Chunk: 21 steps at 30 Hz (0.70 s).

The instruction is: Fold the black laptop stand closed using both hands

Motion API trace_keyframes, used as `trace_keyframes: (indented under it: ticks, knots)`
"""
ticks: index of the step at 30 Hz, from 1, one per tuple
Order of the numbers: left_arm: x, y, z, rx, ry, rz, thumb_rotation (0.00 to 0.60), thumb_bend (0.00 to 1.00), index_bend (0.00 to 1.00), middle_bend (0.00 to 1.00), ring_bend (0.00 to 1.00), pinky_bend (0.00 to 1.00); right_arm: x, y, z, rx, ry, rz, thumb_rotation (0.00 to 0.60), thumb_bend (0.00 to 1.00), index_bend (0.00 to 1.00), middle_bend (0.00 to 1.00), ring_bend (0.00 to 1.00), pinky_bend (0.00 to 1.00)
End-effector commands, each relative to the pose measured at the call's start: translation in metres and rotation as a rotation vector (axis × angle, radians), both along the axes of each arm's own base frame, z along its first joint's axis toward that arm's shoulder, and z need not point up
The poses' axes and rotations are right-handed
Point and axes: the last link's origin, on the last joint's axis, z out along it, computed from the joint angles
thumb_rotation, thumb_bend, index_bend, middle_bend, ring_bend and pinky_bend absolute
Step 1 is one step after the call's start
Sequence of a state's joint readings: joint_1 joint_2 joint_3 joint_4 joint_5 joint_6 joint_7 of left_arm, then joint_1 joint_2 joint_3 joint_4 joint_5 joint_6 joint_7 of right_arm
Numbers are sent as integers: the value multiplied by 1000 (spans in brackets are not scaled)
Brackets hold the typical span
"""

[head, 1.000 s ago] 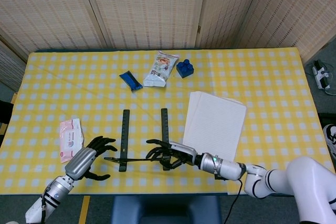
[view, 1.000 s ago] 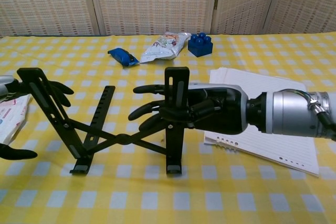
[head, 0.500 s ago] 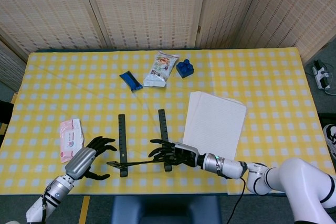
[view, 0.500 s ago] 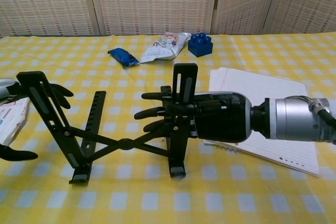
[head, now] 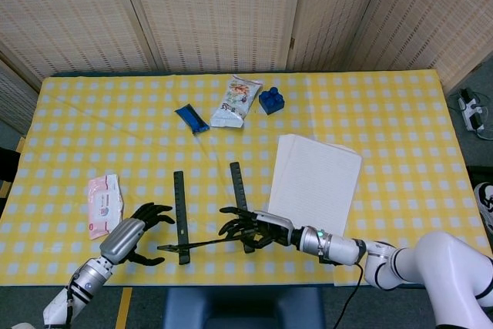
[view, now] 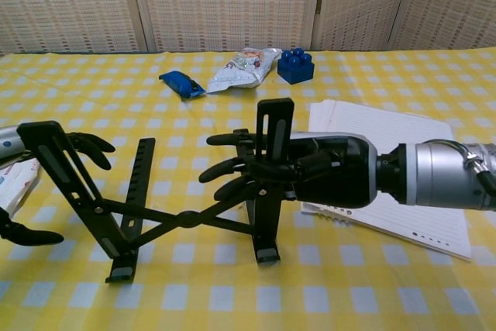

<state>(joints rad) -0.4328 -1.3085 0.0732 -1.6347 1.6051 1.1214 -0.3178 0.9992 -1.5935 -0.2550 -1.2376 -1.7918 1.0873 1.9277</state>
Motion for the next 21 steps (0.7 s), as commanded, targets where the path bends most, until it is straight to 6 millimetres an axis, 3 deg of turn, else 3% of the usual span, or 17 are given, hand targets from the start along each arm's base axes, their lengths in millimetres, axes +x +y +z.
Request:
trace_keyframes:
  ticks: [1, 15, 21]
  knots:
    - [1, -1, -3, -7, -1, 0, 600, 183, 320, 160, 115, 33, 14, 3, 24, -124, -11, 84, 600, 575, 29, 274, 267, 96]
    - [18, -18, -22, -72, -38, -5, 600, 181, 340, 179, 133, 39, 20, 7, 54, -239, 3, 97, 600, 575, 29, 272, 265, 95]
    - [31, -16, -42, -34, -63, 31, 600, 182, 416, 278, 228, 135, 15, 7, 60, -264, 12, 76, 600, 575, 29, 272, 263, 95]
